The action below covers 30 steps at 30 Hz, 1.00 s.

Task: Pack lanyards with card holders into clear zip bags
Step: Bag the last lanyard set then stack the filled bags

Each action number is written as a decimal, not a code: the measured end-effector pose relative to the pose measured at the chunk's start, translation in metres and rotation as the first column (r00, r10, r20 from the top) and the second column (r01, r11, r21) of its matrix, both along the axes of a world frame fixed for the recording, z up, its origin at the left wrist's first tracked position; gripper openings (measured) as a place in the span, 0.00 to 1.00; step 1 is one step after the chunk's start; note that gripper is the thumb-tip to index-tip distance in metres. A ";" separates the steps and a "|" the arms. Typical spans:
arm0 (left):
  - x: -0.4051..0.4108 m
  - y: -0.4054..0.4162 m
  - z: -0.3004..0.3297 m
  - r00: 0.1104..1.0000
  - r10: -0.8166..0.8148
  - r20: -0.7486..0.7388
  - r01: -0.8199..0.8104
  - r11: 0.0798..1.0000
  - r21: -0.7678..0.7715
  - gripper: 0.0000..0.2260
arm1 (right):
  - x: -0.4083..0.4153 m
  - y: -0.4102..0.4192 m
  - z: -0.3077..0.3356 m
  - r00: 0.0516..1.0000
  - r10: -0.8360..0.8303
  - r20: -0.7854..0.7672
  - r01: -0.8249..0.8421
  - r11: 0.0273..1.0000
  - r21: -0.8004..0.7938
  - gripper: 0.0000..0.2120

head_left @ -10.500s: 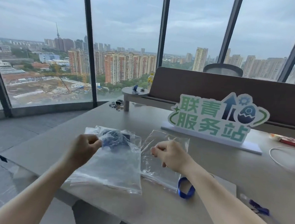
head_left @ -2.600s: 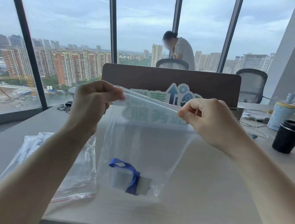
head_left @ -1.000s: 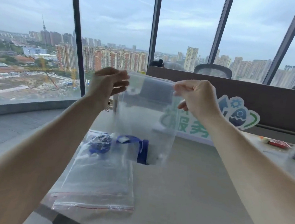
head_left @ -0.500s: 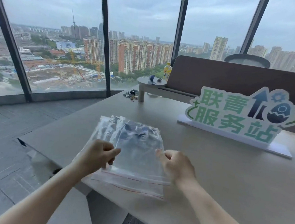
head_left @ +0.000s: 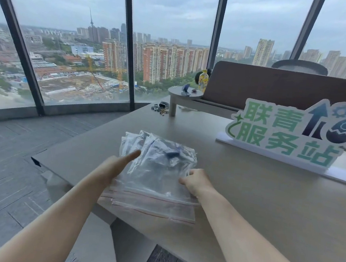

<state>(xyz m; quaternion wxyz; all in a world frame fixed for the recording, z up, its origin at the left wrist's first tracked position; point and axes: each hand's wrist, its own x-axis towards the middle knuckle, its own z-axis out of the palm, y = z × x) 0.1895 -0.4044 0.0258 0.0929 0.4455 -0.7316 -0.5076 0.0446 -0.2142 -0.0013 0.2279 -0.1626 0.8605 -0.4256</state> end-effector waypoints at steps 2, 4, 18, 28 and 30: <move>0.000 0.002 0.001 0.998 -0.058 -0.012 0.059 0.993 0.107 0.39 | 0.001 -0.009 -0.001 0.999 0.016 0.042 -0.013 0.997 -0.077 0.02; 0.001 0.003 -0.001 0.988 -0.156 -0.001 0.154 0.974 0.167 0.34 | 0.004 -0.015 0.000 0.991 0.007 0.135 0.018 0.984 -0.176 0.09; -0.013 0.057 0.015 0.777 -0.251 -0.578 0.400 0.905 0.144 0.08 | 0.002 0.053 0.027 0.856 0.238 0.459 -0.012 0.897 -0.442 0.09; -0.139 0.170 0.071 0.634 -0.138 -0.761 0.417 0.889 0.186 0.10 | -0.091 0.170 0.091 0.993 0.086 0.078 -0.021 0.794 -0.607 0.14; -0.174 0.197 0.080 0.603 -0.147 -0.784 0.467 0.862 0.197 0.12 | -0.117 0.201 0.102 0.999 0.020 0.038 0.008 0.781 -0.625 0.17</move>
